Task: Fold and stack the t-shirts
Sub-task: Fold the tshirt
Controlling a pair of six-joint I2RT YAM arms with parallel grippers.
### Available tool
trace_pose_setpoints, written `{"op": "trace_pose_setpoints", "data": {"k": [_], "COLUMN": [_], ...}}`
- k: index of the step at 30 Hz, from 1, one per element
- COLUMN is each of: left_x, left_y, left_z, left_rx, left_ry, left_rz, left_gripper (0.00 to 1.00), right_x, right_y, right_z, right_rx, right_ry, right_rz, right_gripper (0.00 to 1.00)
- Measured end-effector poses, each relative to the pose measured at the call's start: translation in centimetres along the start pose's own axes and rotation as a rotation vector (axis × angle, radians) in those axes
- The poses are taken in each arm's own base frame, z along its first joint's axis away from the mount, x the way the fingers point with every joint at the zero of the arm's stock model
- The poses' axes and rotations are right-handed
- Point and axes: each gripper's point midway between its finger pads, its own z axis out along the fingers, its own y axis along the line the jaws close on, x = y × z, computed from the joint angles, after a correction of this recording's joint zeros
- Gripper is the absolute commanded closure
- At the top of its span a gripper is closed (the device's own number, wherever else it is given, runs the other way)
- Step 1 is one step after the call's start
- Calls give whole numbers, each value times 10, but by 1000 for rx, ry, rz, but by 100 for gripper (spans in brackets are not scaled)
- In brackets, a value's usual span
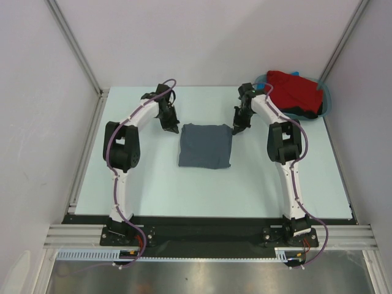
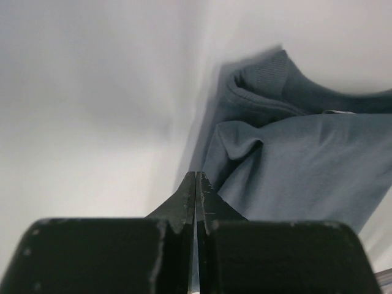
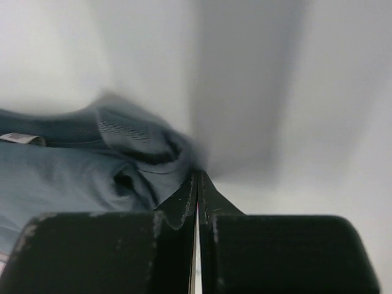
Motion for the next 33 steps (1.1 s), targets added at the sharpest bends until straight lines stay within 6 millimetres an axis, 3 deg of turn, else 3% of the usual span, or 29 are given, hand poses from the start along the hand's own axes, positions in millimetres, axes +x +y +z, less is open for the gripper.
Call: {"op": "trace_pose_setpoints", "data": {"k": [7,14,33], "left_x": [-5,-1,-9], "left_y": [-12,-15,-72], "left_z": [4,13,7], "left_rx": [61,85,392], "left_ry": [-7,20,-2], "left_rz": [2,-7,-76], "left_gripper": [100,100,99], "right_x": [13,21,24], "right_y": [27,40,40], "right_z": [5,10,9], "right_rx": [-85,-199,-289], "right_ry": [42,91,133], "right_rz": [-28,-19,13], "right_gripper": [100,100,100]}}
